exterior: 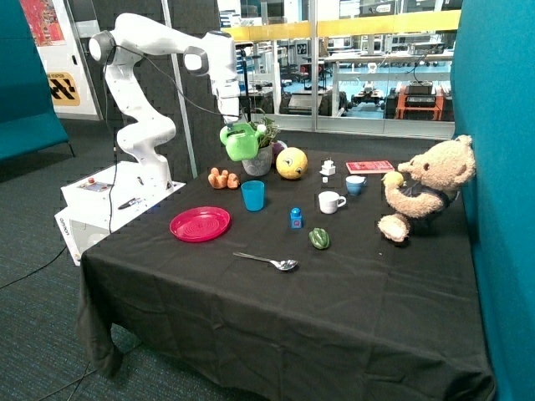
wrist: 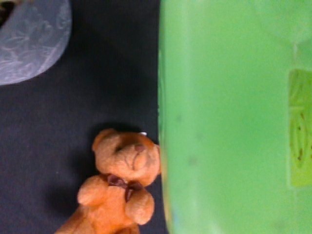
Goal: Water the pot plant and put the can on the plate
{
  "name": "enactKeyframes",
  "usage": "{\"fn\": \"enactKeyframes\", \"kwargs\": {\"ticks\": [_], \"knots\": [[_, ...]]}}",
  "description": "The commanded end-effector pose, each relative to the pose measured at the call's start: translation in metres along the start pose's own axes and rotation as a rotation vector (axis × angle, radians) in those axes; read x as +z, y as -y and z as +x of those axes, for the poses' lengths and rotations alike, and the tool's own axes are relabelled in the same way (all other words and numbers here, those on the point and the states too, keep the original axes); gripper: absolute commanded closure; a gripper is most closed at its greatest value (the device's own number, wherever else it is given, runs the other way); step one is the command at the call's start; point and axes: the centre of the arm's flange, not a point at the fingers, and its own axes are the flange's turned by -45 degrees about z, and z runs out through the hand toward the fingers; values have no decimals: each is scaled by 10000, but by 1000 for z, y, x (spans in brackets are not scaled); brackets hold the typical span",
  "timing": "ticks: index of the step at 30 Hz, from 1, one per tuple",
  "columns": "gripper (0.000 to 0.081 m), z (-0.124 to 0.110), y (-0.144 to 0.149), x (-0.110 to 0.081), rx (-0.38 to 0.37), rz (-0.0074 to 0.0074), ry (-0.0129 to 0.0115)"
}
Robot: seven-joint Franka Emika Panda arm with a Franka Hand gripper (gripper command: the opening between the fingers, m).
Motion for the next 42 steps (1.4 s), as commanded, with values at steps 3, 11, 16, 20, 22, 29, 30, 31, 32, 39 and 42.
{"fn": "enactKeyframes", "kwargs": {"ticks": [3, 11, 16, 20, 22, 29, 30, 31, 32, 39, 42], "knots": [[808, -12, -26, 7, 1489, -27, 16], [808, -21, -45, 15, 2433, -27, 15], [808, -26, -57, 21, 3047, -28, 14], [808, -27, -67, 26, 3799, -28, 13], [808, -27, -72, 28, 4181, -29, 12], [808, -31, -84, 32, 4956, -29, 11], [808, -32, -86, 32, 5052, -29, 11], [808, -33, -87, 31, 5114, -29, 11], [808, -34, -89, 31, 5205, -29, 11], [808, -41, -94, 25, 5475, -30, 10], [808, -44, -95, 24, 5514, -30, 10]]}}
